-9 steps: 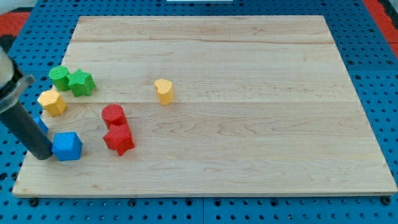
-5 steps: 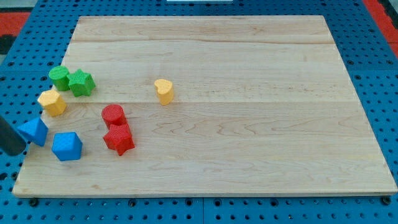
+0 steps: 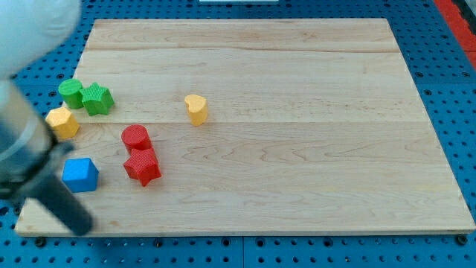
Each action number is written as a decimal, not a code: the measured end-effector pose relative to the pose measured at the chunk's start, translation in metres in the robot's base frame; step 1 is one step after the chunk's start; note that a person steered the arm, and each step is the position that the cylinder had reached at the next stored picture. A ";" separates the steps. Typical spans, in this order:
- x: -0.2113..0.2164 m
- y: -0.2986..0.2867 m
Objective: Slide the yellow heart closer to red circle and green star
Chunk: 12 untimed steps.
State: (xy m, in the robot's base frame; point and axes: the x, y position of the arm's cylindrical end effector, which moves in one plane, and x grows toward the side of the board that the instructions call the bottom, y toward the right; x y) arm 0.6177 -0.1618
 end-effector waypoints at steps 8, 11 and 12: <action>-0.181 0.029; -0.184 -0.002; -0.240 0.064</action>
